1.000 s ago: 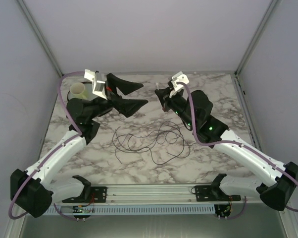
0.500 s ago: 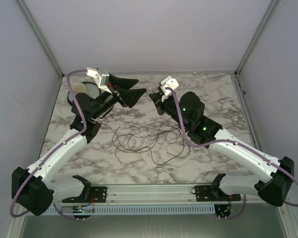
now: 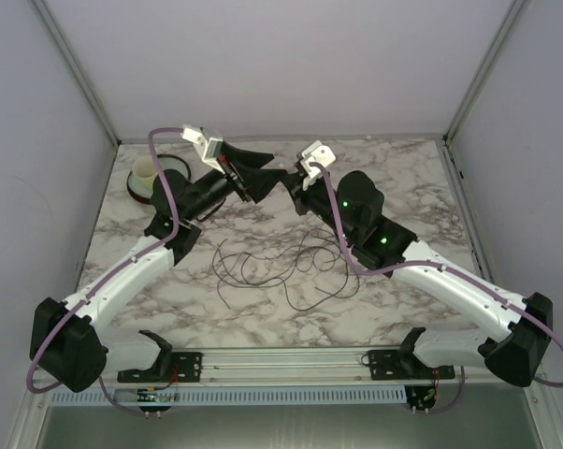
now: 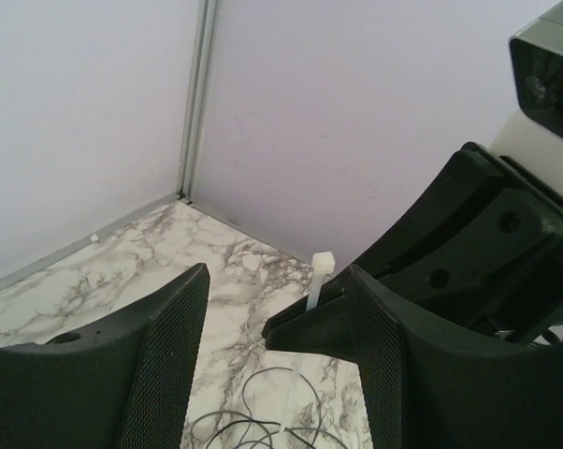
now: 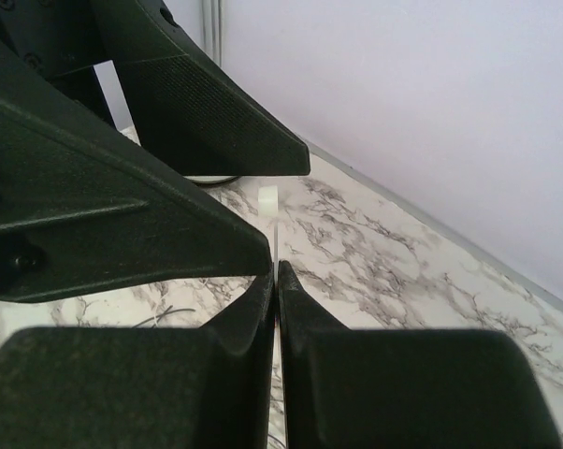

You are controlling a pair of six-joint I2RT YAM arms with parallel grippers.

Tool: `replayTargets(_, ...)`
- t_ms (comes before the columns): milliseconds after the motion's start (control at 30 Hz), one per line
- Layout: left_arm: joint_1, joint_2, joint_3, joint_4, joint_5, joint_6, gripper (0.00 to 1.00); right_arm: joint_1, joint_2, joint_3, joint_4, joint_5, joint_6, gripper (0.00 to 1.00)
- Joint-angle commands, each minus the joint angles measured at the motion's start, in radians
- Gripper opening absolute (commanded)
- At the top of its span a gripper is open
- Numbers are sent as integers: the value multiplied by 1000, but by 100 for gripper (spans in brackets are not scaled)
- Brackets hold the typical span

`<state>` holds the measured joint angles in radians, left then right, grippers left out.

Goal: Zip-tie the wires
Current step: Pick up the ribbon at the center of the board.

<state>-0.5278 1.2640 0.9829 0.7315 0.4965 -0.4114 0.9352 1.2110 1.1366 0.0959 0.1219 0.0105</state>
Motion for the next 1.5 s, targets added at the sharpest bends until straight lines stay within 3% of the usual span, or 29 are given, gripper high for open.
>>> replayTargets(0,-11,5,41,58,19,4,60,13,8,52,18,-4,2,0)
replayTargets(200,-17,32,53,38,11,20,48,14,13,58,18,-11,3,0)
replayTargets(400,-27,59,67,41,11,27,42,14,22,61,21,-14,10,0)
replayTargets(800,-34,66,70,38,10,42,4,13,26,56,22,12,26,0)
replayTargets(900,-35,69,72,36,2,40,0,8,16,48,24,16,36,0)
replayTargets(1033,-35,74,77,17,-25,47,0,-8,-10,23,24,4,53,16)
replayTargets(1233,-5,83,107,-32,-3,62,0,-101,-104,-63,21,-124,114,53)
replayTargets(1467,47,97,169,-19,237,28,0,-356,-223,-162,51,-573,240,77)
